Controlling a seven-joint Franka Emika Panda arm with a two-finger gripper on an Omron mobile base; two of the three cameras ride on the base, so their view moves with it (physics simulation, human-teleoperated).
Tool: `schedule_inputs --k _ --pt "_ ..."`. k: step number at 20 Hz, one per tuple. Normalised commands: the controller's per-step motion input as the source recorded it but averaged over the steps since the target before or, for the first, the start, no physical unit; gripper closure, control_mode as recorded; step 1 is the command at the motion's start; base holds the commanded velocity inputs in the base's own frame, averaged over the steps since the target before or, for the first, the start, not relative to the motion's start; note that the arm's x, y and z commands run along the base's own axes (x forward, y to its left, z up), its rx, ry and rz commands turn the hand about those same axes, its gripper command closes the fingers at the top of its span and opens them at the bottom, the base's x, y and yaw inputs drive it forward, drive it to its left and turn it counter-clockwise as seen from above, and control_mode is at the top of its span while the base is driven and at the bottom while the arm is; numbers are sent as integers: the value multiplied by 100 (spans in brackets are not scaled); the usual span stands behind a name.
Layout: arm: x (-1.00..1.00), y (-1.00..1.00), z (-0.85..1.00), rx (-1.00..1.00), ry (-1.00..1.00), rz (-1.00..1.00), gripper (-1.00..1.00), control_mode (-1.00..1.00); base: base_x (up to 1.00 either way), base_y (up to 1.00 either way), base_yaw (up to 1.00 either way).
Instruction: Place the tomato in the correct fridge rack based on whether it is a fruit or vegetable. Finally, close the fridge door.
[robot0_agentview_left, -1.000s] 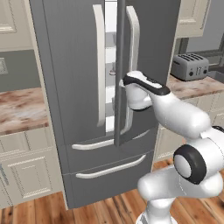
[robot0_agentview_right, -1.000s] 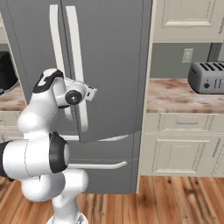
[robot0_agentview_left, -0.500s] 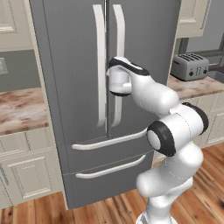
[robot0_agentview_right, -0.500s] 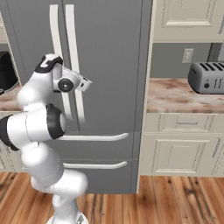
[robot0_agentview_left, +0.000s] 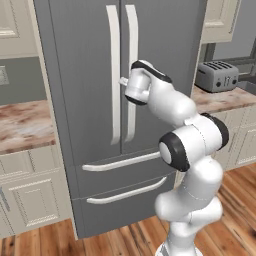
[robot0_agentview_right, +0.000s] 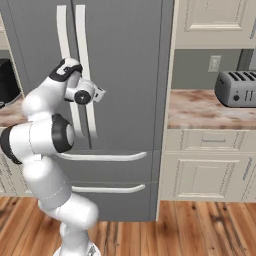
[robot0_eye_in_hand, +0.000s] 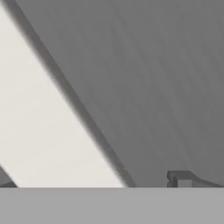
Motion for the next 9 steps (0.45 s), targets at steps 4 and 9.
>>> schedule_inputs --k 4,9 --pt "67 0 0 4 6 0 -100 -100 0 0 0" --pt "25 1 0 10 1 2 -100 -100 0 0 0"
